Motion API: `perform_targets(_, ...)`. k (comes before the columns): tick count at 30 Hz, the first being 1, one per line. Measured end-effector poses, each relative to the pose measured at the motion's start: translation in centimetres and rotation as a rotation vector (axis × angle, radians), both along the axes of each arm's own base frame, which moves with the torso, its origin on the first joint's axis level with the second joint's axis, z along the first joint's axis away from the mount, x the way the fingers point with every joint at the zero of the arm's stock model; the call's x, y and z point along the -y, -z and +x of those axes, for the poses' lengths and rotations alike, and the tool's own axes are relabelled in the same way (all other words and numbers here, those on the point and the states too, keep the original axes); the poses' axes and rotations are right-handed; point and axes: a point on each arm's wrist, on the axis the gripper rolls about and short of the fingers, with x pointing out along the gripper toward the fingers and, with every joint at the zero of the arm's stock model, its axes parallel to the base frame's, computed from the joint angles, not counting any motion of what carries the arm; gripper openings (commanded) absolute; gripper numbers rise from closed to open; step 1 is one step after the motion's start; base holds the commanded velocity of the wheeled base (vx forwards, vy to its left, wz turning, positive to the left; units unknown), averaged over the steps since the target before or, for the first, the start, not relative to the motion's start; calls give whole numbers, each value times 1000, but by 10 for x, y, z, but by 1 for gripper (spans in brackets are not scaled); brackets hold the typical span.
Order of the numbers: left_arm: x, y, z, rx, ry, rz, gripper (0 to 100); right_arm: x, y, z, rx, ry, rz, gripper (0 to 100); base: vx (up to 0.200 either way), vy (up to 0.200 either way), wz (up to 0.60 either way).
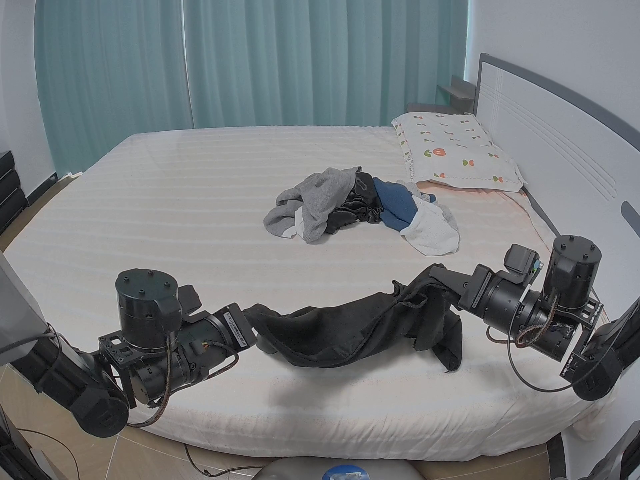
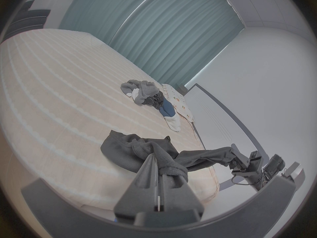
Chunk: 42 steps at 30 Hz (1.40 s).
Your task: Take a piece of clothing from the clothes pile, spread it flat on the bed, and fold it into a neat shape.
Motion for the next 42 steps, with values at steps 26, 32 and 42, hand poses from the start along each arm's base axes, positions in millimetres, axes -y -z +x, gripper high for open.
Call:
perform_targets(26,-10,-28,-11,41,-8,-95,0,-4,-10,-5,82,121,-67,0,0,200,0)
perform_targets(32,-14,-35,-15,44,-11,-88,0,-3,-18,-11,105,115,-54,0,0,200,0)
perform_targets(42,-24,-43,-17,67,-30,-46,0,-1,-25,-13,131,119,-37,0,0,200,0)
